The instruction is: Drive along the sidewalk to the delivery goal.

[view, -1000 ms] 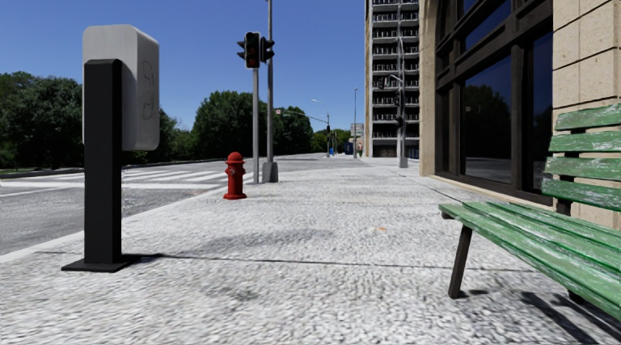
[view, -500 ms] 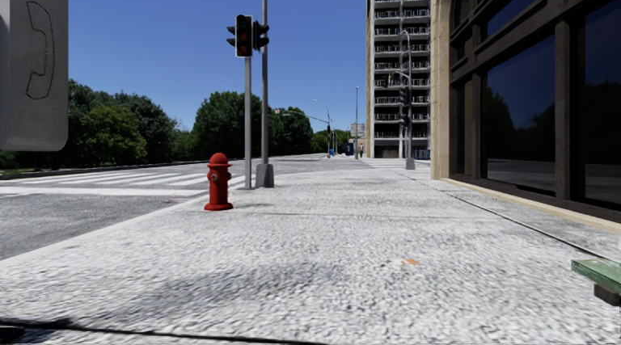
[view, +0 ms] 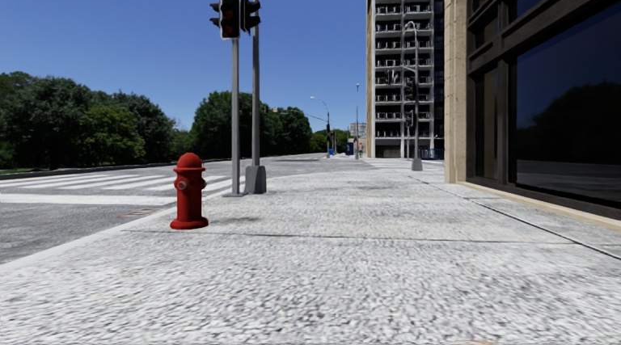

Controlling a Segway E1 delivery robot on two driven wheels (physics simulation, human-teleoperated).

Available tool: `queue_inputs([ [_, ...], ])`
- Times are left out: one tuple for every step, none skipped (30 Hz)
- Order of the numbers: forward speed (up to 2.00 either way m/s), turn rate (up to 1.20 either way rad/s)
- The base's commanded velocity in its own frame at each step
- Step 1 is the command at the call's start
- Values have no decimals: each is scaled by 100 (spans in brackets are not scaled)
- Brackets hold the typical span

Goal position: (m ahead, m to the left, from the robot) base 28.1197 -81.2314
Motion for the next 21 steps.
queue_inputs([
  [200,-19],
  [200,-20],
  [200,-26],
  [200,-32],
  [200,-35],
  [200,-36],
  [200,-36],
  [200,-36],
  [200,-36],
  [200,-36],
  [200,-36],
  [200,-36],
  [200,-36],
  [200,-36],
  [200,-36],
  [200,-35],
  [200,-16],
  [200,-16],
  [200,0],
  [200,0],
  [200,0],
])
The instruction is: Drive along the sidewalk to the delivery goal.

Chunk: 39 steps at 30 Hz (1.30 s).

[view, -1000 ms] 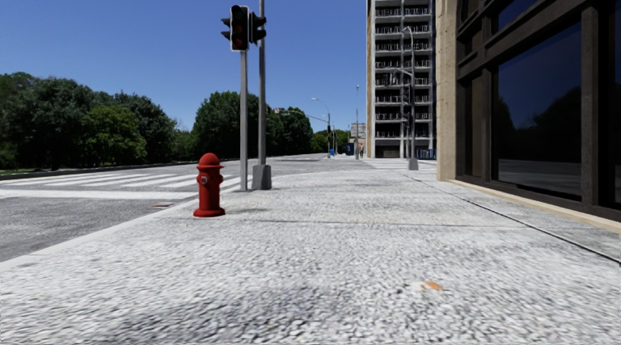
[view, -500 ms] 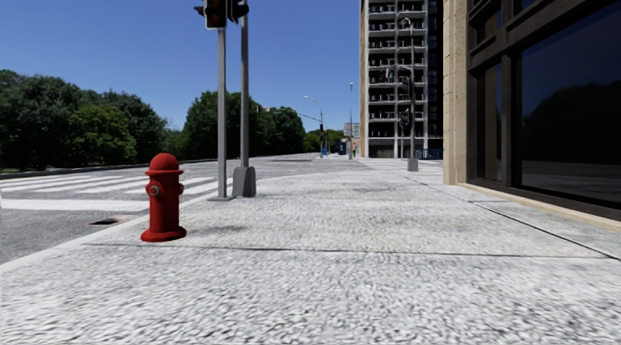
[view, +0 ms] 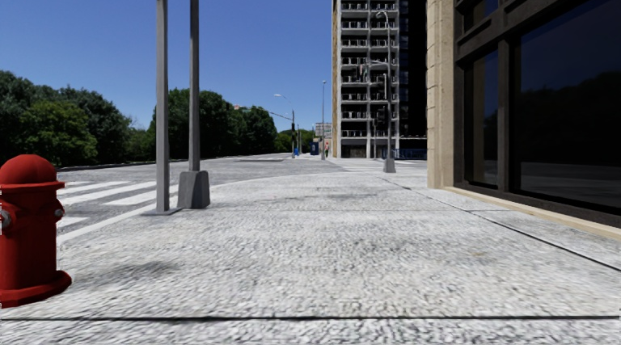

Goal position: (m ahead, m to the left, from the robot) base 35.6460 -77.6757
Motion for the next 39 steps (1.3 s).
queue_inputs([
  [200,0],
  [200,0],
  [200,0],
  [200,0],
  [200,0],
  [200,0],
  [200,0],
  [200,0],
  [200,-13],
  [200,-13],
  [200,-26],
  [200,-30],
  [200,-31],
  [200,-31],
  [200,-31],
  [200,-31],
  [200,-31],
  [200,-31],
  [200,-31],
  [200,-31],
  [200,-31],
  [200,-31],
  [200,-31],
  [200,-31],
  [200,-31],
  [200,-31],
  [200,-31],
  [200,-31],
  [200,-31],
  [200,-31],
  [200,-31],
  [200,-31],
  [200,-31],
  [200,-31],
  [200,-30],
  [200,-27],
  [200,-27],
  [200,-27],
  [200,-26],
])
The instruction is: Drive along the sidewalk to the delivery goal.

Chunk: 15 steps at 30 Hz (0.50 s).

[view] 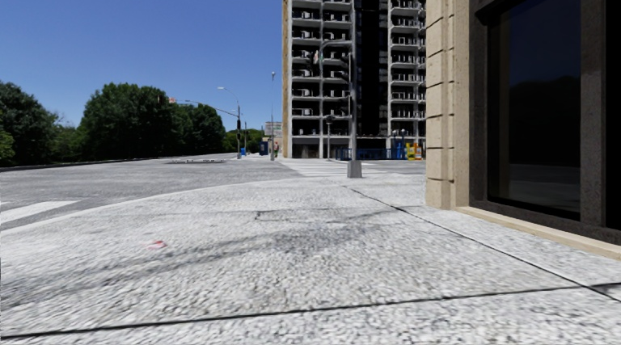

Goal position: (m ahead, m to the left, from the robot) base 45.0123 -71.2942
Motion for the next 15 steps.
queue_inputs([
  [200,-26],
  [200,-26],
  [200,-26],
  [200,-26],
  [200,-26],
  [200,-26],
  [200,-26],
  [200,-26],
  [200,-21],
  [200,0],
  [200,0],
  [200,0],
  [200,0],
  [200,0],
  [200,0],
])
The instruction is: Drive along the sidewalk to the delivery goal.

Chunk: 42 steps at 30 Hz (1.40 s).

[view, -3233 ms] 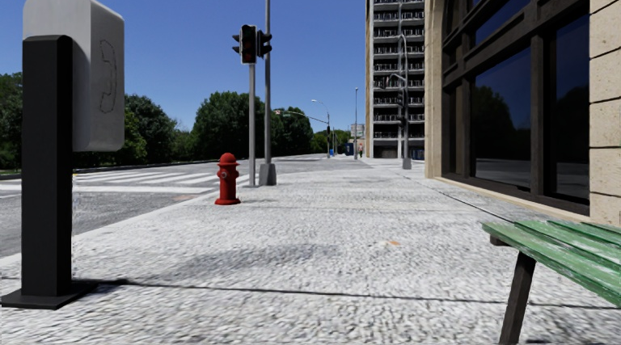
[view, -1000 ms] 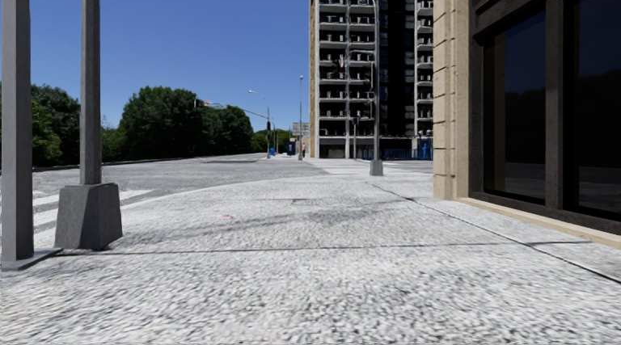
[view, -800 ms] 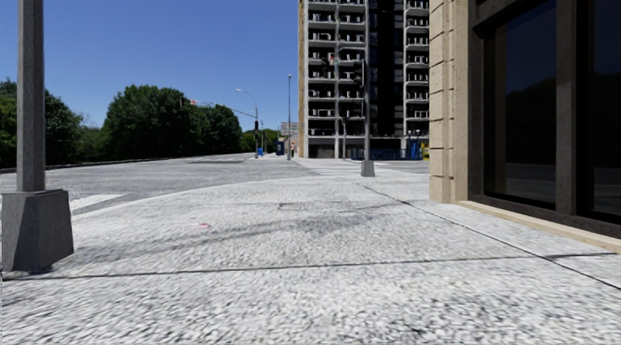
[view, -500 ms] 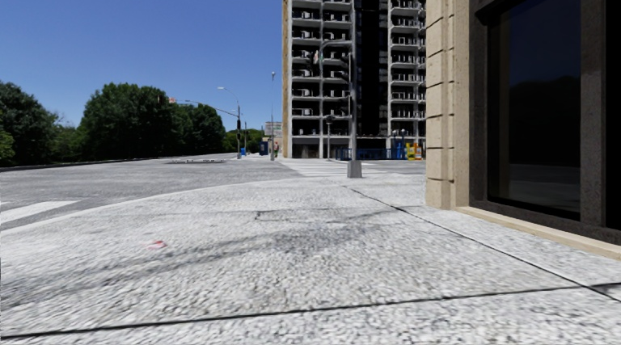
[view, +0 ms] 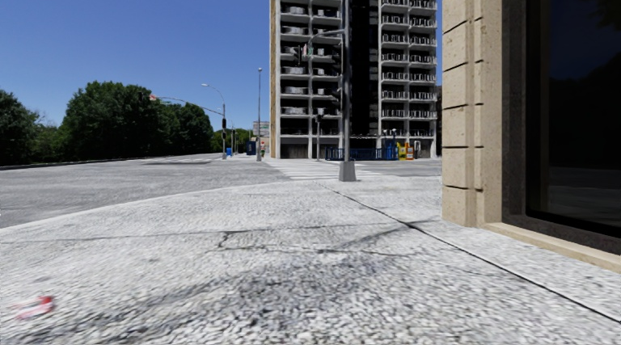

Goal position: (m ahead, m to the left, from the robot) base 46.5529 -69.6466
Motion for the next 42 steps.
queue_inputs([
  [200,-1],
  [200,-18],
  [200,-18],
  [200,-26],
  [200,-37],
  [200,-38],
  [200,-38],
  [200,-38],
  [200,-38],
  [200,-38],
  [200,-38],
  [200,-38],
  [200,-38],
  [200,-38],
  [200,-38],
  [200,-38],
  [200,-38],
  [200,-38],
  [200,-38],
  [200,-38],
  [200,-38],
  [200,-38],
  [200,-38],
  [200,-38],
  [200,-35],
  [200,-35],
  [200,-17],
  [200,0],
  [200,0],
  [200,0],
  [200,0],
  [200,0],
  [200,0],
  [200,0],
  [200,-19],
  [200,-30],
  [200,-33],
  [200,-33],
  [200,-36],
  [200,-38],
  [200,-39],
  [200,-40],
])
